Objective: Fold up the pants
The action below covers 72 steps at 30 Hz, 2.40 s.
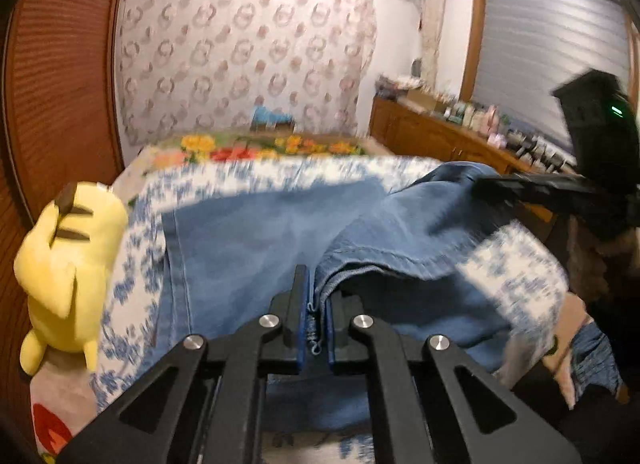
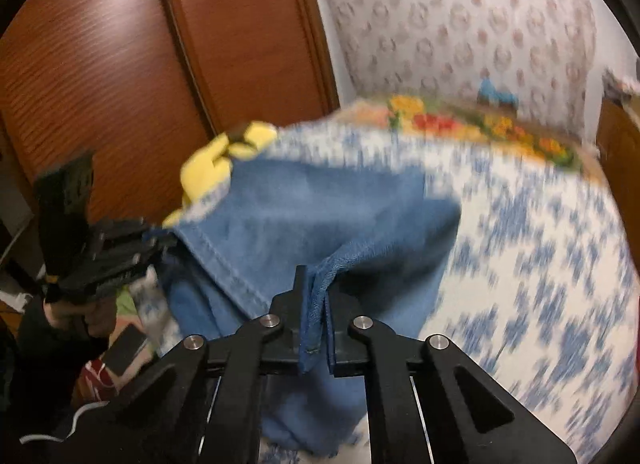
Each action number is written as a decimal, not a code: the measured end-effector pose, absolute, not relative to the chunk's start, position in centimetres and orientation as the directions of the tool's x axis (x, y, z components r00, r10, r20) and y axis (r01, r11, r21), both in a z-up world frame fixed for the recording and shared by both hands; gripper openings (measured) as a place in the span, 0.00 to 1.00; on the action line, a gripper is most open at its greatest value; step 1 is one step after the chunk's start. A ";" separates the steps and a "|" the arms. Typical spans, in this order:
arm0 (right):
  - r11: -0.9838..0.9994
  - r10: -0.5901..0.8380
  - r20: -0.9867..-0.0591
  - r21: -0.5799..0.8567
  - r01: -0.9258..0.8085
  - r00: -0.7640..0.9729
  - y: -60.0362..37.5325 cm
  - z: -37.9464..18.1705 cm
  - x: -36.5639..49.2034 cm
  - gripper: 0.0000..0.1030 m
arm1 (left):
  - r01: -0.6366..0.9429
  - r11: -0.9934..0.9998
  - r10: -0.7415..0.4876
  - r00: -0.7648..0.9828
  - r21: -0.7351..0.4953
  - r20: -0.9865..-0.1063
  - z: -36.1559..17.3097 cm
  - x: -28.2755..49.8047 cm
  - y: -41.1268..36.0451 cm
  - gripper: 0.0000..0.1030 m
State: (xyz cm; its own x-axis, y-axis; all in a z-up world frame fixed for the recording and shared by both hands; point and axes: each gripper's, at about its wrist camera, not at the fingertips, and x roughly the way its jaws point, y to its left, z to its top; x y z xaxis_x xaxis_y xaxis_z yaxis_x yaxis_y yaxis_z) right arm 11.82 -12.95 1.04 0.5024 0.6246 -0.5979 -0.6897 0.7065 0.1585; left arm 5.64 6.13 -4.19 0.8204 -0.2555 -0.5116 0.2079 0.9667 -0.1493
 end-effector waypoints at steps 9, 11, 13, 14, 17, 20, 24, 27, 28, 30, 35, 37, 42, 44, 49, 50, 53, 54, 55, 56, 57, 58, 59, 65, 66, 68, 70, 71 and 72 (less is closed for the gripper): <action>0.681 0.680 -0.482 0.138 -0.719 0.553 -10.1 9.4 15.0 0.02 | 0.252 0.958 -0.286 0.848 -0.136 -0.447 2.1 2.9 6.1 0.03; 0.672 0.695 -0.474 0.163 -0.722 0.541 -9.2 10.2 15.8 0.02 | 0.252 0.955 -0.296 0.845 -0.155 -0.445 2.4 2.4 6.4 0.03; 0.668 0.703 -0.476 0.185 -0.721 0.529 -7.8 10.7 16.7 0.02 | 0.234 0.961 -0.277 0.846 -0.149 -0.456 2.0 2.0 6.9 0.03; 0.663 0.703 -0.484 0.183 -0.725 0.521 -6.6 10.8 17.2 0.02 | 0.230 0.961 -0.276 0.843 -0.155 -0.462 1.7 2.0 7.0 0.03; 0.657 0.691 -0.519 0.163 -0.736 0.503 -3.6 9.9 18.1 0.02 | 0.201 0.964 -0.262 0.830 -0.173 -0.493 0.0 1.8 8.1 0.03; 0.654 0.674 -0.561 0.150 -0.742 0.481 -0.8 8.1 19.0 0.01 | 0.170 0.966 -0.249 0.810 -0.194 -0.530 -2.1 2.0 9.3 0.03; 0.647 0.630 -0.637 0.115 -0.754 0.444 3.8 4.4 19.5 0.01 | 0.136 0.969 -0.233 0.784 -0.206 -0.575 -4.9 2.2 10.3 0.04; 0.649 0.593 -0.682 0.091 -0.755 0.428 6.1 1.6 19.6 0.01 | 0.110 0.973 -0.213 0.763 -0.202 -0.610 -6.7 2.3 10.7 0.04; 0.650 0.585 -0.693 0.091 -0.754 0.421 6.7 0.7 19.6 0.01 | 0.098 0.976 -0.202 0.755 -0.197 -0.624 -7.3 2.4 10.8 0.04; 0.652 0.568 -0.713 0.085 -0.754 0.411 8.0 -1.0 19.7 0.01 | 0.090 0.976 -0.198 0.746 -0.198 -0.636 -7.9 2.5 11.1 0.04; 0.657 0.546 -0.748 0.103 -0.747 0.378 9.7 -3.8 20.3 0.02 | 0.064 0.971 -0.202 0.727 -0.228 -0.656 -9.0 2.8 11.9 0.06; 0.649 0.548 -0.760 0.123 -0.751 0.350 9.9 -4.3 20.4 0.13 | 0.062 0.971 -0.203 0.723 -0.231 -0.661 -9.1 2.9 11.9 0.09; 0.632 0.595 -0.718 0.140 -0.762 0.362 8.8 -2.1 20.2 0.36 | 0.044 0.974 -0.182 0.737 -0.223 -0.651 -8.6 2.9 12.3 0.19; 0.630 0.617 -0.689 0.142 -0.763 0.381 7.8 -0.6 20.2 0.40 | 0.043 0.974 -0.182 0.740 -0.224 -0.648 -8.6 3.0 12.4 0.21; 0.621 0.657 -0.630 0.140 -0.771 0.415 5.5 2.4 20.2 0.54 | 0.004 0.978 -0.145 0.733 -0.209 -0.665 -9.3 3.4 12.9 0.21; 0.633 0.648 -0.629 0.132 -0.763 0.428 5.1 2.7 20.3 0.54 | -0.007 0.978 -0.136 0.733 -0.207 -0.667 -9.4 3.5 13.1 0.21; 0.656 0.615 -0.639 0.088 -0.750 0.463 4.0 2.8 20.3 0.54 | -0.032 0.977 -0.119 0.732 -0.209 -0.670 -9.9 3.5 14.0 0.22; 0.659 0.606 -0.641 0.072 -0.749 0.471 3.6 2.6 20.3 0.54 | -0.037 0.978 -0.114 0.730 -0.206 -0.673 -10.0 3.5 14.2 0.22; 0.664 0.596 -0.644 0.058 -0.746 0.480 2.9 2.3 20.1 0.54 | -0.042 0.978 -0.111 0.728 -0.205 -0.676 -10.2 3.5 14.4 0.22; 0.670 0.588 -0.646 0.051 -0.740 0.487 2.5 2.1 20.2 0.54 | -0.043 0.977 -0.113 0.728 -0.209 -0.677 -10.3 3.6 14.5 0.22; 0.682 0.573 -0.652 0.042 -0.730 0.497 1.9 1.7 20.2 0.54 | -0.042 0.976 -0.116 0.729 -0.214 -0.674 -10.3 3.5 14.6 0.22; 0.690 0.562 -0.658 0.038 -0.723 0.501 1.3 1.3 20.3 0.54 | -0.040 0.977 -0.114 0.734 -0.210 -0.669 -10.2 3.4 14.5 0.22; 0.699 0.550 -0.664 0.035 -0.714 0.506 0.5 0.9 20.4 0.54 | -0.039 0.978 -0.111 0.737 -0.206 -0.666 -10.1 3.4 14.4 0.22; 0.739 0.519 -0.680 0.053 -0.672 0.518 -4.2 -0.8 19.7 0.54 | -0.024 0.985 -0.092 0.760 -0.171 -0.643 -8.7 3.1 13.5 0.29; 0.744 0.518 -0.679 0.057 -0.665 0.521 -5.1 -1.0 19.3 0.54 | -0.019 0.985 -0.096 0.766 -0.171 -0.636 -8.4 3.0 13.3 0.37; 0.757 0.510 -0.679 0.063 -0.650 0.528 -6.7 -1.3 18.6 0.54 | -0.006 0.987 -0.098 0.774 -0.162 -0.625 -7.8 3.0 12.8 0.42; 0.766 0.500 -0.681 0.060 -0.640 0.535 -7.7 -1.6 17.9 0.54 | 0.009 0.990 -0.096 0.786 -0.143 -0.611 -7.0 2.9 12.1 0.54; 0.771 0.495 -0.682 0.058 -0.634 0.539 -8.3 -1.7 17.6 0.54 | 0.019 0.990 -0.102 0.790 -0.142 -0.604 -6.7 2.8 11.8 0.56; 0.776 0.489 -0.684 0.057 -0.628 0.542 -9.0 -2.0 17.2 0.54 | 0.031 0.989 -0.112 0.793 -0.143 -0.599 -6.4 2.8 11.4 0.56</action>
State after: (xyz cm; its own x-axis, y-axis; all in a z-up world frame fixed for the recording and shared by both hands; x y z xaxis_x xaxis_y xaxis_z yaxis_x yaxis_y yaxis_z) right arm 17.17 -8.95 -2.03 0.5417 0.4890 -0.6836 -0.6282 0.7759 0.0572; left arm 2.80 11.44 -6.43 0.7932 -0.1119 -0.5986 0.0315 0.9892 -0.1433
